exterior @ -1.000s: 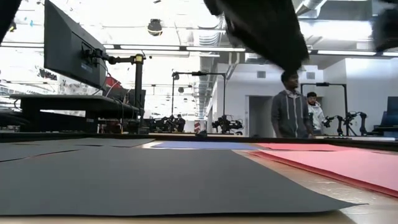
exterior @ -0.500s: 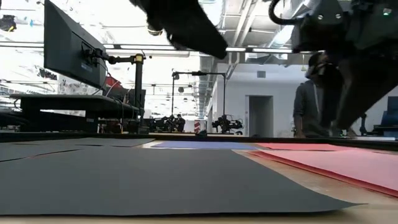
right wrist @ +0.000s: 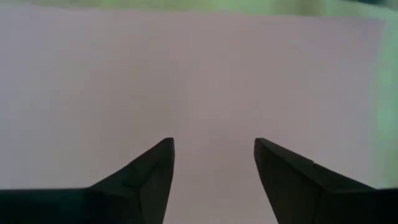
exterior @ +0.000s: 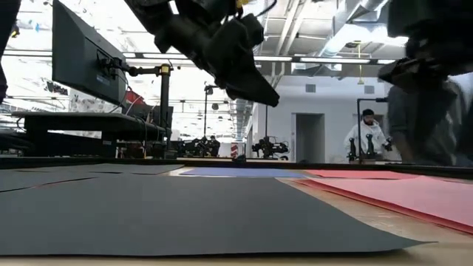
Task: Organize paper
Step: Stack the pink paper on top of the pink paper
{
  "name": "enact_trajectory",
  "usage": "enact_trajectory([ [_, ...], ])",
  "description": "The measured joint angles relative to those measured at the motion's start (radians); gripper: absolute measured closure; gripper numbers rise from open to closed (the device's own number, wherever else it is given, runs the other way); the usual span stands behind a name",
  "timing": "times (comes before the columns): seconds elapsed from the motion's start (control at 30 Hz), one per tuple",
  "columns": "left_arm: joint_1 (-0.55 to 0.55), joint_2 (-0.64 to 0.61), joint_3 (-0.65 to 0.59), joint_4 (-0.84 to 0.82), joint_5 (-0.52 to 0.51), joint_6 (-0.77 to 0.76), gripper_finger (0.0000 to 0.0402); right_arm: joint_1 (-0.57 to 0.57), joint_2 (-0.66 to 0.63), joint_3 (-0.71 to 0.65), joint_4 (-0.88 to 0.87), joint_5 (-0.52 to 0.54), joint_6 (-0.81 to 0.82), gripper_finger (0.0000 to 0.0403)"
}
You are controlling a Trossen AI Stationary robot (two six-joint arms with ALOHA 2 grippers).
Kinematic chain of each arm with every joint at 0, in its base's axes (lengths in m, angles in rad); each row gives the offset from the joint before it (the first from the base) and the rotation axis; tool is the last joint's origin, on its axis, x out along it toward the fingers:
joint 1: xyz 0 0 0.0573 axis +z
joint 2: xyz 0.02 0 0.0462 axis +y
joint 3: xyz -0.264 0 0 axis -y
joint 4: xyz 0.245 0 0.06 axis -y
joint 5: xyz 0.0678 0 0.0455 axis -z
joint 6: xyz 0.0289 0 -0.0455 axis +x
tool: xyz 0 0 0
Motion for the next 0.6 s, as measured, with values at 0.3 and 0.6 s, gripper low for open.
enact_trajectory([
  [0.3, 0.004, -0.004, 0.000, -0.042, 0.006, 0.020, 0.0292, -0.242, 0.005, -0.042, 0.063, -0.187, -0.186, 0.0192],
  [0.6, 0.004, -0.004, 0.000, -0.096, 0.006, 0.023, 0.0293, -0.257, 0.017, -0.042, 0.079, -0.249, -0.281, 0.0192],
])
